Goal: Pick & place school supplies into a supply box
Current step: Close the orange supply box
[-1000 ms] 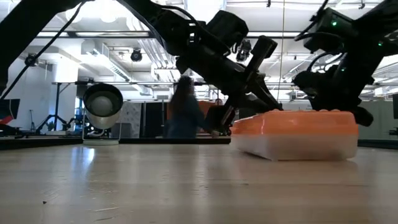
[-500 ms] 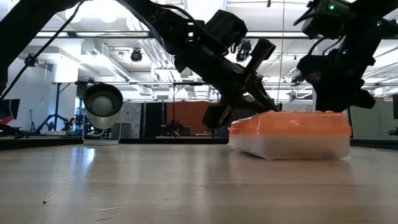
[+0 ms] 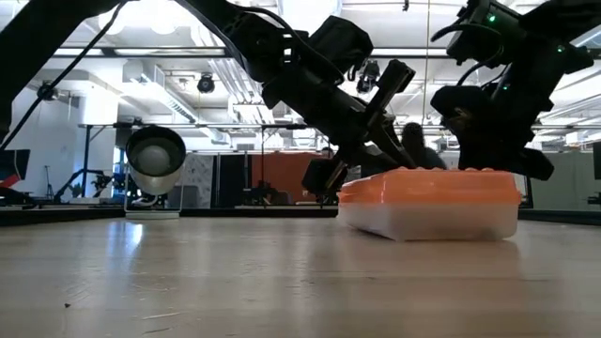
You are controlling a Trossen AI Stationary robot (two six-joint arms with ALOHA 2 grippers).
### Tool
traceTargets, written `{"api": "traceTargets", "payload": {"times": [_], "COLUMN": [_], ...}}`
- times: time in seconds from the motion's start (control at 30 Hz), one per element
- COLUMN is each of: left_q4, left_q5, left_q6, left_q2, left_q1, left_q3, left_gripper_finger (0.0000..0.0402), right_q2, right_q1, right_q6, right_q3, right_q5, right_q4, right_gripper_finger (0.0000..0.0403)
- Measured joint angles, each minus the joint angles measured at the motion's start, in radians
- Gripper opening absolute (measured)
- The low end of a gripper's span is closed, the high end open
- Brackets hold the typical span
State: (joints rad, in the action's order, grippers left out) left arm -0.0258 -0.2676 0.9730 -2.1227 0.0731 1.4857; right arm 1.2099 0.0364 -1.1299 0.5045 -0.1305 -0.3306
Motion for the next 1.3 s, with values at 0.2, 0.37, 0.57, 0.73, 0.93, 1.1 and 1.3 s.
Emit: {"api": "traceTargets", "payload": {"times": [0.2, 0.37, 0.57, 0.73, 0.93, 1.1, 1.3], "left_q4": [-0.017, -0.034, -0.044, -0.075, -0.144, -0.26, -0.321], "left_q5": [-0.004, 0.011, 0.014, 0.027, 0.075, 0.198, 0.382], "left_q6": [0.0, -0.006, -0.008, -0.009, -0.009, -0.024, -0.06], "left_q2": [0.0, 0.0, 0.0, 0.001, 0.028, 0.09, 0.211], "left_q1": [0.0, 0.0, 0.002, 0.0, -0.019, -0.045, -0.066], "left_q3": [-0.001, 0.001, 0.002, 0.002, 0.0, -0.003, -0.009], "left_gripper_finger": [0.0, 0.0, 0.0, 0.0, 0.0, 0.0, 0.0], "right_q2": [0.049, 0.004, -0.105, -0.132, -0.128, -0.122, -0.082], "right_q1": [0.0, 0.002, -0.001, -0.001, 0.018, 0.025, 0.027], "right_q6": [0.037, 0.088, 0.12, 0.076, 0.043, 0.052, 0.203], "right_q3": [0.013, 0.053, 0.102, 0.058, 0.009, 0.005, -0.003], "right_q5": [-0.006, -0.079, -0.18, -0.156, -0.097, -0.097, -0.014], "right_q4": [0.036, -0.081, -0.325, -0.358, -0.279, -0.246, -0.133], "right_gripper_finger": [0.0033, 0.0034, 0.0034, 0.0034, 0.0034, 0.0034, 0.0034]}}
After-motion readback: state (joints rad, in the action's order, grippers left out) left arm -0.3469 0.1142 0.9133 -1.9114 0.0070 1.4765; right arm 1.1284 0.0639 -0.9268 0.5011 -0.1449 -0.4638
